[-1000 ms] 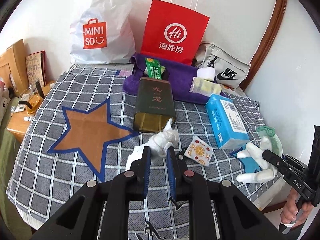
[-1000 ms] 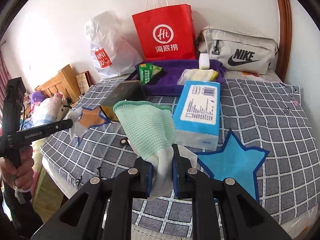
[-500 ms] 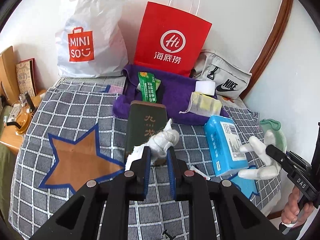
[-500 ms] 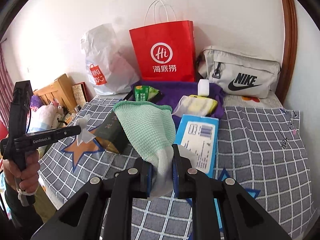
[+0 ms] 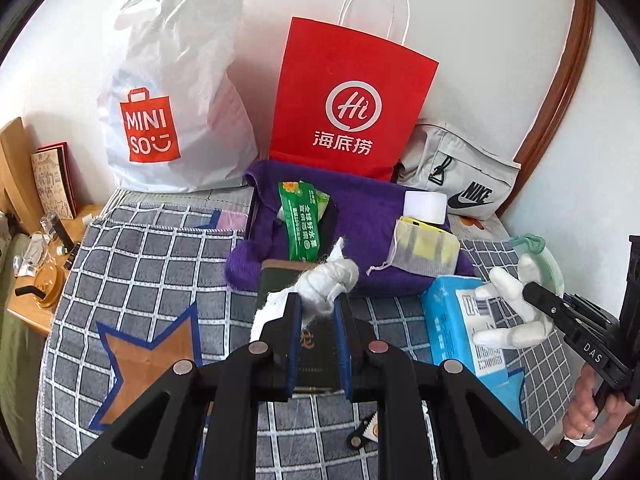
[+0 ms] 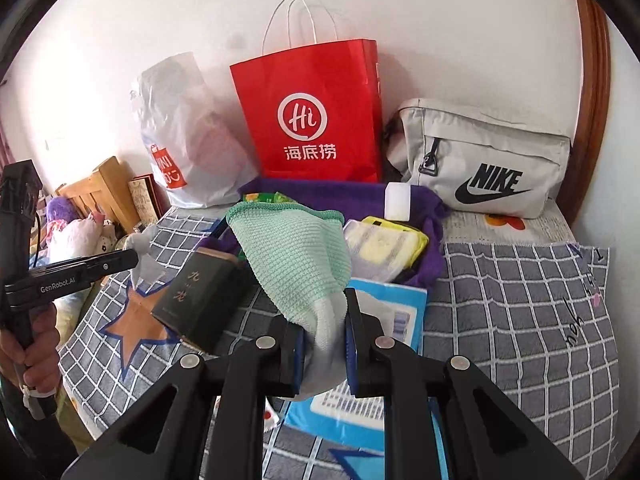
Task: Organize soft objects
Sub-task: 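Carry both gloves with both tools toward the purple towel, then open the right tool over the towel while the left tool releases the white glove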
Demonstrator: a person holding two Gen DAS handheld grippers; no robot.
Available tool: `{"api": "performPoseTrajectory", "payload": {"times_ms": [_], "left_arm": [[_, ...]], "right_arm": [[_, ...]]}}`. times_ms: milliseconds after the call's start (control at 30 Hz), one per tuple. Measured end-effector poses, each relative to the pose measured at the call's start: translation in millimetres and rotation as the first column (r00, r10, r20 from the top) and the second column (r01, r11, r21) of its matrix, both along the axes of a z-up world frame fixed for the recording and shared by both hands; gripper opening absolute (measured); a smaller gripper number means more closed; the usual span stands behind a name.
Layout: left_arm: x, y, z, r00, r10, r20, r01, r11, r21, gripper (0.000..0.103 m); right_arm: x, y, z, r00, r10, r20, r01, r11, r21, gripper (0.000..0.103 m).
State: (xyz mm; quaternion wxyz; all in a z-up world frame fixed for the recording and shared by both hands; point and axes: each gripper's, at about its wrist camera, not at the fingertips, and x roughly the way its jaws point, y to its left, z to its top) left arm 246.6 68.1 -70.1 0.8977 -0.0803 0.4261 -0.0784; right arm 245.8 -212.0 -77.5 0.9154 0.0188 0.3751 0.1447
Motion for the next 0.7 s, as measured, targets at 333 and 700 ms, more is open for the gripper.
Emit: {"api": "performPoseTrajectory", "payload": {"times_ms": [333,700], "left_arm": [[40,-11,-5,1.0,0.001,-0.018,0.0,0.999,0.032,0.016],[86,-14,-29,0.996,0.007,-0.085,-0.009,1.0,-0.029,0.016]], "right_arm": [[59,0,-8,1.0,0.008,-0.018,-0.008,1.0,0.006,0.016],[115,17,-5,0.997,0.069,-0.019,-0.069,0.998,0.001,0.016]]}}
